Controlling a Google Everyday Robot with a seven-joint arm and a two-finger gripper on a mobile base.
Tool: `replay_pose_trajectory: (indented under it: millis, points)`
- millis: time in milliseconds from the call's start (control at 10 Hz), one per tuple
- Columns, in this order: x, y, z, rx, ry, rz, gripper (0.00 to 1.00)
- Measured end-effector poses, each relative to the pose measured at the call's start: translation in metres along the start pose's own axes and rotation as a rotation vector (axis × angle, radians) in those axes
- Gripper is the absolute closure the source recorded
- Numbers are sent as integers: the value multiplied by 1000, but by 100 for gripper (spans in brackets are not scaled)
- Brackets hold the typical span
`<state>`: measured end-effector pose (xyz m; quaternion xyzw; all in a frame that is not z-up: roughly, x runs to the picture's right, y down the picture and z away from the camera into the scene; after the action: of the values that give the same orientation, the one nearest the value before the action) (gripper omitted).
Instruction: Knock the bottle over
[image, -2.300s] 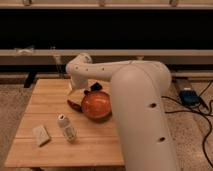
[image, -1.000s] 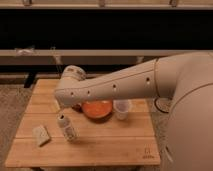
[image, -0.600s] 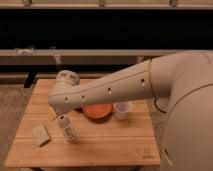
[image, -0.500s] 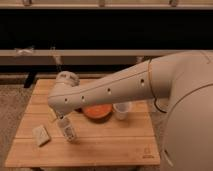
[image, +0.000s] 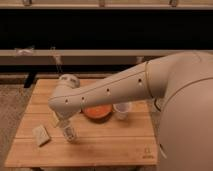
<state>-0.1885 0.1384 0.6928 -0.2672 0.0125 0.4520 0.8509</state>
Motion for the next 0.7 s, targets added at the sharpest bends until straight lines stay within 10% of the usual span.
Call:
replay_pose_trajectory:
  millis: [700]
  points:
    - [-10, -65, 17, 60, 10, 140, 20]
